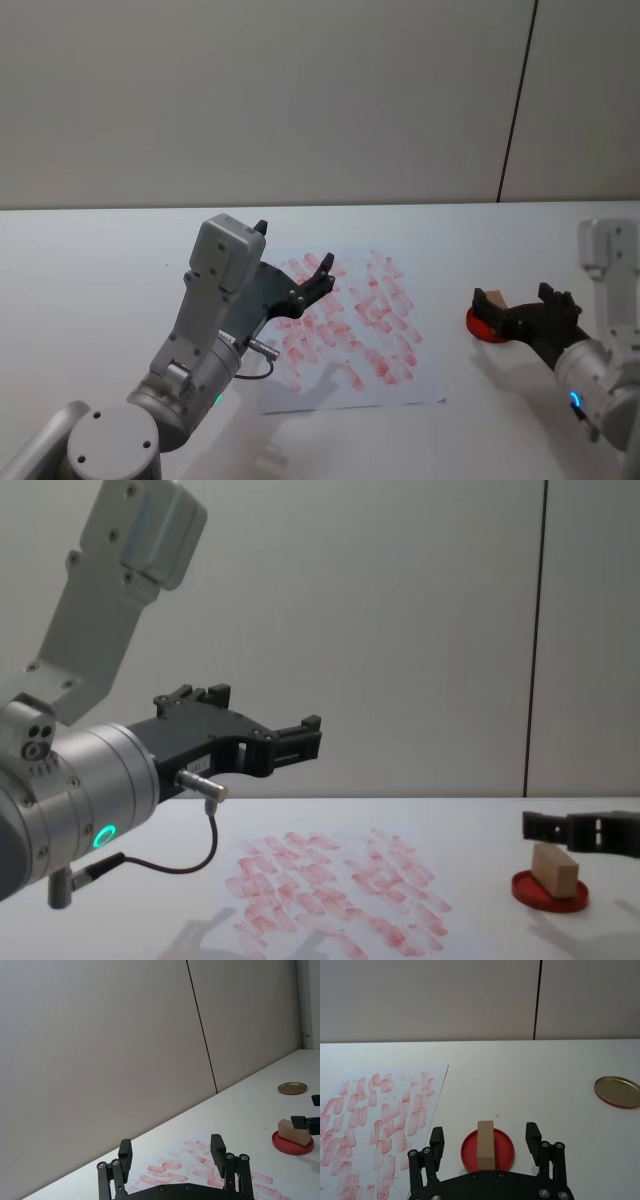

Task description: Use the one hand to pick up the stamp and affix it onto the A4 paper.

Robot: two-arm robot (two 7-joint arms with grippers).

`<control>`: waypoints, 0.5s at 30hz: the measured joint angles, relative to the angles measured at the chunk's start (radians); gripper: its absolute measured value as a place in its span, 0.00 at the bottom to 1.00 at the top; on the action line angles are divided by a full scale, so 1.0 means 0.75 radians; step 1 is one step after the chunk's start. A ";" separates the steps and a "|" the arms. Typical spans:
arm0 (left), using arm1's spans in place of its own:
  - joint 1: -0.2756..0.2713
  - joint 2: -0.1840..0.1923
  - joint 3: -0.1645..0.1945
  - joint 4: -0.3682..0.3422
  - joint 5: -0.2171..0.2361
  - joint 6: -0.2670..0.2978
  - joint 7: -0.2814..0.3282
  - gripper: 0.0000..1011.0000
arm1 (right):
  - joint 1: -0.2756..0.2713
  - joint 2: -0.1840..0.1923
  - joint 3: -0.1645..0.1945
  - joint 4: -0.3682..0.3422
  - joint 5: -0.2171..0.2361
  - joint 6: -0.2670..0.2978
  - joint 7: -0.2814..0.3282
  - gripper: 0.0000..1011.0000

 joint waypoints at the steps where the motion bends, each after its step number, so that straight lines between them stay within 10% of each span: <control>1: 0.000 0.000 0.000 0.000 0.000 0.000 0.000 0.98 | 0.007 -0.004 0.000 0.010 0.000 0.005 0.003 0.99; 15: 0.000 0.000 0.000 0.000 0.000 0.000 0.000 0.98 | 0.109 -0.056 -0.008 0.166 -0.017 0.077 0.032 0.72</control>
